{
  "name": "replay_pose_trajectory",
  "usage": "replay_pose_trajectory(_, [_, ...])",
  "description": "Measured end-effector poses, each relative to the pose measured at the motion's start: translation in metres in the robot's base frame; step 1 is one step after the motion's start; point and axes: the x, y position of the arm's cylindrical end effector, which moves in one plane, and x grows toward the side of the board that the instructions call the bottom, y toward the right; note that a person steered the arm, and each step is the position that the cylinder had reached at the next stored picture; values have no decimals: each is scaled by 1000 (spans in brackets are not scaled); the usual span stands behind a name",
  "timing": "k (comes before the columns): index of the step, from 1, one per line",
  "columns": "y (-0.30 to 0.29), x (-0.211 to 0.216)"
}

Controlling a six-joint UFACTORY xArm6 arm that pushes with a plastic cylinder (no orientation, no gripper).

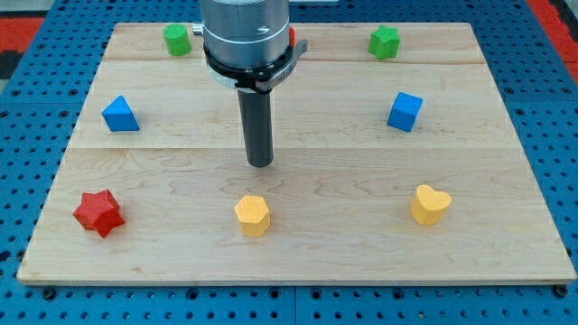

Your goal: Point your arm towards the green star

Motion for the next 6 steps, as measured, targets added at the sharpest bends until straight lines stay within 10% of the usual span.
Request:
replay_pose_trajectory(2, [43, 6])
replay_pose_trajectory(4, [27, -79])
replay_pose_trajectory(6, [181, -180])
